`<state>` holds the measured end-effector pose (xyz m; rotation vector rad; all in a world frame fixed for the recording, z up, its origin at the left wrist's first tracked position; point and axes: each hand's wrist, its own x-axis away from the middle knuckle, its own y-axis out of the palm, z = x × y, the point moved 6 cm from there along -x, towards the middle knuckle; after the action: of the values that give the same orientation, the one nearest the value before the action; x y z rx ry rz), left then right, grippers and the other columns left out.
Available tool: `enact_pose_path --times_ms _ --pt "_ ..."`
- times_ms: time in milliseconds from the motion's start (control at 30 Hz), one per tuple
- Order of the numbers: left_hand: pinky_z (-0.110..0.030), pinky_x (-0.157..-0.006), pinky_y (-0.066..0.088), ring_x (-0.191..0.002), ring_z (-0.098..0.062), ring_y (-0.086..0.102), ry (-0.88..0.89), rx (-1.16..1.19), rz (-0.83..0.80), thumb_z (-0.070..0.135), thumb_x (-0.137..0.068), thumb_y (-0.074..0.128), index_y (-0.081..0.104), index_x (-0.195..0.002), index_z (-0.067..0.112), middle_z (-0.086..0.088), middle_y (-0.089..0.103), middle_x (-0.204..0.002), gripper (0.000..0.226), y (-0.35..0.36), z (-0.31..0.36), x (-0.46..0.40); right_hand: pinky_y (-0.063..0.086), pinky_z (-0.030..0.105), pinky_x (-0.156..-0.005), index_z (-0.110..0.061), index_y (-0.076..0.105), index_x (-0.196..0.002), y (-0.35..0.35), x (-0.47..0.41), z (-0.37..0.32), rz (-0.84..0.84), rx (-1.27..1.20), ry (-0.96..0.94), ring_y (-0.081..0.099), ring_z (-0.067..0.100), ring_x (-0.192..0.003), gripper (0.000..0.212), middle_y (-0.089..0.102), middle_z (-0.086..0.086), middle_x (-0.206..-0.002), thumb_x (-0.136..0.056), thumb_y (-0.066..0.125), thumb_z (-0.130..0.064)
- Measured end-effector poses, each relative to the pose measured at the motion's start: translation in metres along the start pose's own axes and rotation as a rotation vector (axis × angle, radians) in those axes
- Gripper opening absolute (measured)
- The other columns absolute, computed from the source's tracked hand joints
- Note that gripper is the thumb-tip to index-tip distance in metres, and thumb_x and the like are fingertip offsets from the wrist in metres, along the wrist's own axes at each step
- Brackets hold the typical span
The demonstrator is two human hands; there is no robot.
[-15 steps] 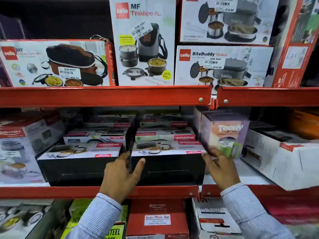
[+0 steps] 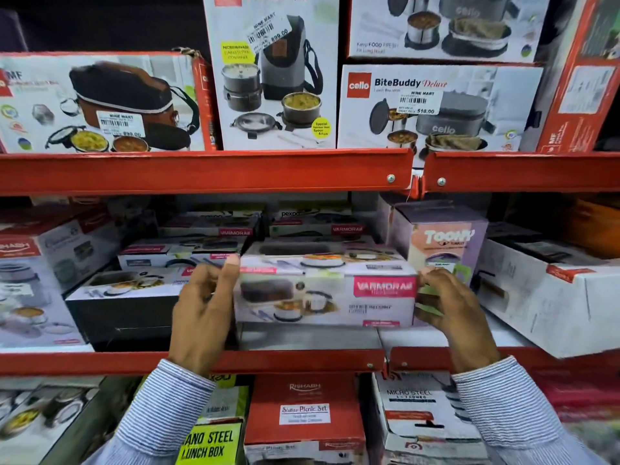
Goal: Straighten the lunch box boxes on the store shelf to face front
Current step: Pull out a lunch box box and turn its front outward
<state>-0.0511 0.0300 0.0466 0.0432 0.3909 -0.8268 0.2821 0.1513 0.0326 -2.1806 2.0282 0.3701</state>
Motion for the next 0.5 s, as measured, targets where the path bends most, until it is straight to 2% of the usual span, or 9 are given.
enact_pose_path --times_ms 33,67,133,200,233,300,400,467,500 --pt "-0.058 -0.075 0.059 -0.073 -0.039 0.068 0.012 -0.014 0.02 0.08 -0.077 0.056 0.049 -0.065 0.026 -0.016 0.066 -0.072 0.055 -0.003 0.0 0.0 0.057 0.022 -0.063 -0.031 0.07 -0.073 -0.001 0.0 0.002 -0.001 0.018 -0.019 0.074 0.01 -0.082 0.025 0.079 -0.006 -0.087 -0.073 0.062 -0.055" --pt "-0.047 -0.067 0.058 -0.063 -0.023 0.063 0.027 -0.059 0.059 0.077 -0.077 0.059 0.047 -0.062 0.024 -0.003 0.061 -0.061 0.056 -0.006 -0.001 0.001 0.058 0.027 -0.069 -0.027 0.069 -0.072 -0.002 0.0 0.004 0.012 0.049 -0.038 0.074 0.011 -0.085 0.026 0.078 -0.006 -0.09 -0.072 0.067 -0.053" --pt "-0.03 -0.064 0.054 -0.06 0.002 0.061 0.033 -0.105 0.075 0.066 -0.076 0.068 0.057 -0.066 0.023 0.013 0.069 -0.062 0.046 -0.005 -0.007 0.003 0.056 0.032 -0.075 -0.019 0.066 -0.072 -0.007 -0.001 0.01 0.049 0.113 -0.072 0.072 0.011 -0.087 0.022 0.077 -0.007 -0.091 -0.074 0.076 -0.039" --pt "-0.032 -0.081 0.059 -0.081 -0.003 0.072 -0.011 -0.068 0.016 0.041 -0.079 0.078 0.069 -0.083 0.027 0.011 0.079 -0.083 0.017 0.0 -0.02 0.003 0.057 0.023 -0.069 -0.022 0.069 -0.08 -0.009 -0.002 0.018 0.028 0.125 -0.072 0.072 0.009 -0.083 0.014 0.077 -0.009 -0.086 -0.073 0.08 -0.024" --pt "-0.036 -0.088 0.059 -0.092 -0.01 0.074 -0.038 -0.057 -0.021 0.026 -0.082 0.079 0.071 -0.096 0.027 0.006 0.08 -0.095 0.017 0.003 -0.027 0.003 0.056 0.019 -0.069 -0.025 0.07 -0.087 -0.009 -0.002 0.023 0.005 0.149 -0.066 0.072 0.007 -0.084 0.021 0.078 -0.01 -0.087 -0.072 0.082 -0.017" --pt "-0.03 -0.092 0.058 -0.101 -0.012 0.073 -0.013 -0.089 -0.073 0.007 -0.083 0.076 0.068 -0.115 0.022 0.0 0.078 -0.109 0.036 0.008 -0.034 0.004 0.055 0.014 -0.07 -0.029 0.068 -0.098 -0.007 -0.002 0.031 -0.023 0.203 -0.052 0.072 0.001 -0.083 0.039 0.077 -0.013 -0.089 -0.069 0.083 -0.007" --pt "-0.014 -0.085 0.056 -0.093 0.002 0.073 0.029 -0.216 -0.106 0.0 -0.082 0.074 0.068 -0.12 0.019 0.006 0.077 -0.102 0.043 0.016 -0.041 0.01 0.052 0.007 -0.062 -0.031 0.065 -0.094 -0.005 -0.003 0.043 -0.014 0.26 -0.03 0.07 -0.006 -0.073 0.047 0.075 -0.017 -0.083 -0.066 0.082 0.003" --pt "-0.001 -0.073 0.051 -0.081 0.013 0.07 0.023 -0.253 -0.113 0.002 -0.081 0.074 0.067 -0.114 0.018 0.014 0.075 -0.092 0.038 0.021 -0.049 0.011 0.051 0.007 -0.06 -0.03 0.063 -0.09 -0.004 -0.005 0.053 -0.006 0.294 -0.008 0.07 -0.002 -0.074 0.046 0.073 -0.011 -0.088 -0.068 0.08 0.006" --pt "0.001 -0.069 0.049 -0.079 0.011 0.07 0.008 -0.269 -0.118 0.003 -0.081 0.075 0.066 -0.112 0.018 0.013 0.075 -0.091 0.036 0.024 -0.054 0.012 0.051 0.007 -0.06 -0.029 0.063 -0.09 -0.003 -0.006 0.058 -0.005 0.302 0.005 0.07 0.004 -0.079 0.044 0.073 -0.008 -0.09 -0.069 0.079 0.006"
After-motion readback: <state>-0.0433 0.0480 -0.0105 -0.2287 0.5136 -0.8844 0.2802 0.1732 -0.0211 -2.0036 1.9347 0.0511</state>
